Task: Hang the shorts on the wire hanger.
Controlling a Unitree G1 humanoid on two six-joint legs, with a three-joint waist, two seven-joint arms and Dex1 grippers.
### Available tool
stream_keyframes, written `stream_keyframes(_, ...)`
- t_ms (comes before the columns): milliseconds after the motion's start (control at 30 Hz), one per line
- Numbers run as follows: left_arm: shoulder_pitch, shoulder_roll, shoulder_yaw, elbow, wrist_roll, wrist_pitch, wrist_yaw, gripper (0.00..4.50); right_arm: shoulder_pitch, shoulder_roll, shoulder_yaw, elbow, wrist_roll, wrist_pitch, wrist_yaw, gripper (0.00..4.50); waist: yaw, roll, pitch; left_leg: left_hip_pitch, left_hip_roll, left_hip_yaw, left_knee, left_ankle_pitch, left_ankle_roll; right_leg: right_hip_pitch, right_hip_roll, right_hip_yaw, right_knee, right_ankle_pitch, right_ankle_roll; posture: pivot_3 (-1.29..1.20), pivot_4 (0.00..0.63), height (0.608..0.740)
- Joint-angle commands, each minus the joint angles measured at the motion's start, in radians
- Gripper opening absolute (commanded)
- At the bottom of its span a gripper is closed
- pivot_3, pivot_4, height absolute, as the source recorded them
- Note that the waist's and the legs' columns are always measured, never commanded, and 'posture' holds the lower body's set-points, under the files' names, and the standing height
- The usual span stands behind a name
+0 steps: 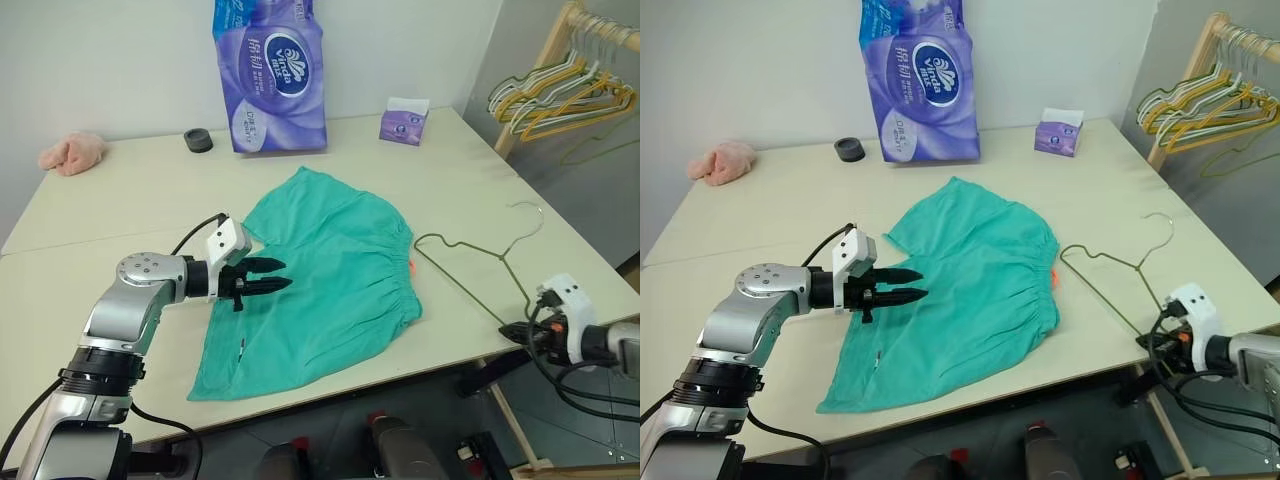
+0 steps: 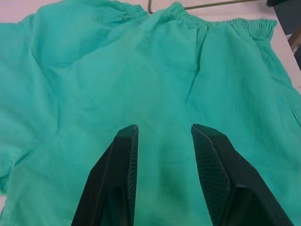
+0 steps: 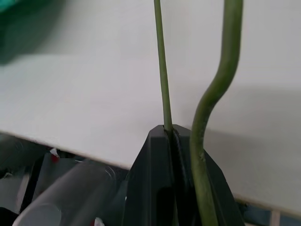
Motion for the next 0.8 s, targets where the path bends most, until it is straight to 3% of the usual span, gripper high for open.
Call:
stream_keyframes(33, 0.006, 0.017, 0.026, -0.037, -0.002, -0.015, 0.012, 1.88, -0.04, -0.02, 0.019, 0.004, 0.022, -0.015, 0.013, 0.0, 0.005, 0.0, 0.001, 0.0, 0.0, 0.0, 0.0, 0.0, 0.0, 0.0, 0.0, 0.0, 0.0, 0.0, 0.0, -0.24, 0.126, 0.74)
stream_keyframes(467, 0.022, 0.04, 0.057, -0.031, 0.002, -0.024, 0.055, 1.88, -0.106, -0.075, 0.031, -0.061, 0.118, -0.011, 0.075, 0.0, 0.013, -0.001, 0.001, 0.0, 0.0, 0.0, 0.0, 0.0, 0.0, 0.0, -0.001, 0.0, 0.0, 0.0, 0.0, -0.22, 0.122, 0.74)
stream_keyframes(800, 0.015, 0.039, 0.059, -0.021, 0.017, -0.046, 0.078, 1.88, -0.143, -0.093, 0.21, -0.116, 0.039, -0.133, 0.061, 0.0, 0.013, -0.001, 0.002, 0.0, 0.0, 0.0, 0.0, 0.0, 0.0, 0.0, -0.002, 0.0, -0.001, 0.0, 0.0, -0.2, 0.121, 0.74)
